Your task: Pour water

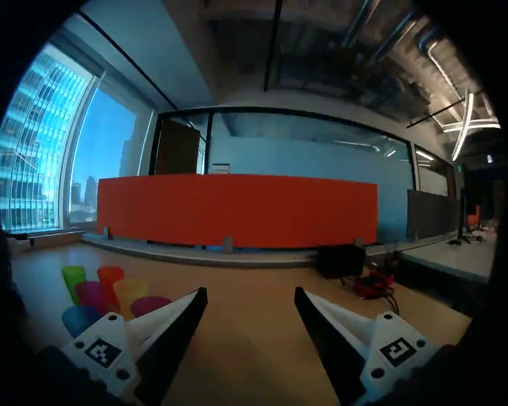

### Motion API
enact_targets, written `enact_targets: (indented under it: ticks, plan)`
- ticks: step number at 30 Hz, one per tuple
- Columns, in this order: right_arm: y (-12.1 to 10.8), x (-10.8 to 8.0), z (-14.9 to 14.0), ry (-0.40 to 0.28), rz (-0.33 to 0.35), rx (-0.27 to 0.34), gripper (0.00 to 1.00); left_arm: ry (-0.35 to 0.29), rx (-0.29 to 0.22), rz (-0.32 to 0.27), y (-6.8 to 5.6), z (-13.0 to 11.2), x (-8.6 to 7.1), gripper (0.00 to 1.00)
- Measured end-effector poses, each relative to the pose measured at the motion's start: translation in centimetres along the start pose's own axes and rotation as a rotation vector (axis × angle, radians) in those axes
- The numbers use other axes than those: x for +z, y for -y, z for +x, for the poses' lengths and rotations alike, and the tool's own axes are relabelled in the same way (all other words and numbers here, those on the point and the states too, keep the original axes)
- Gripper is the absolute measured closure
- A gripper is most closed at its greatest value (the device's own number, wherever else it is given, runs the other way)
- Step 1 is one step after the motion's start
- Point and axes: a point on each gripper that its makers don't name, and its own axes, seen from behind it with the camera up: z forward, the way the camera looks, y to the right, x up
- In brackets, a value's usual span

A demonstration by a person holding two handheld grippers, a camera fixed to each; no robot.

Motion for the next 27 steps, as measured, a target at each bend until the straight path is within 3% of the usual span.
enact_targets:
  ticks: [9,17,23,27]
  plan:
    - [0.6,0.5,4.9,0.011,0.023,-0.006,0.00,0.021,-0.007,-0.030,-0.1,4.3,1.0,0.00]
    - [1.5,1.1,9.8,0.029,0.061,0.023,0.00,0.061,-0.028,-0.068,-0.3,8.1,2.5,0.00]
    - [2.5,1.7,13.6,0.025,0.096,0.036,0.00,0.049,-0.011,-0.072,0.1,11.7,3.6,0.00]
    - [2.8,2.0,15.8,0.028,0.107,0.042,0.00,0.045,-0.012,-0.088,-0.3,13.8,4.1,0.00]
